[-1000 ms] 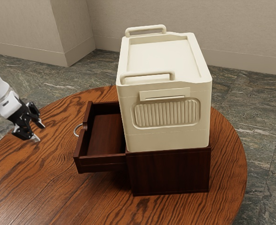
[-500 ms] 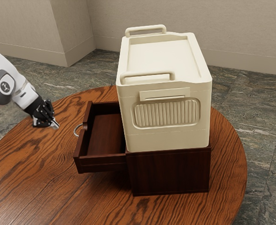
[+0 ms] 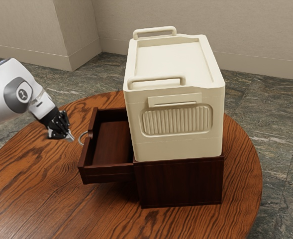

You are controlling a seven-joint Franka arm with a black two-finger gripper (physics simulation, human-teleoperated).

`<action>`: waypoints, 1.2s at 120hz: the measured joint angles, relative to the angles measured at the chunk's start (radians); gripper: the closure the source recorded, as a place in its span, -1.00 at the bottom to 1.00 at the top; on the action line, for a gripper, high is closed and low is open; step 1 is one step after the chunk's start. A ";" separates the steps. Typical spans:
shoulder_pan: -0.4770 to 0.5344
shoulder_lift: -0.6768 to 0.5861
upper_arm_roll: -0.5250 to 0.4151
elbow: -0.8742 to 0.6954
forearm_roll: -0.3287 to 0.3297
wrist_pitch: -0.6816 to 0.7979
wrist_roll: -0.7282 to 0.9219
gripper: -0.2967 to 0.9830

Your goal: Push the drawer handle with one arm to close the drawer

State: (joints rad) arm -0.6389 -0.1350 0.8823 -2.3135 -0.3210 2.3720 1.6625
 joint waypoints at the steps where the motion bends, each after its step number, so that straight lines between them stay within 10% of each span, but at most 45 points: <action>1: -0.001 0.001 0.000 0.001 -0.001 0.000 0.000 0.69; 144: -0.124 0.183 -0.012 0.125 -0.170 -0.007 0.018 0.69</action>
State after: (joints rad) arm -0.7631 0.0476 0.8703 -2.1883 -0.4906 2.3647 1.6804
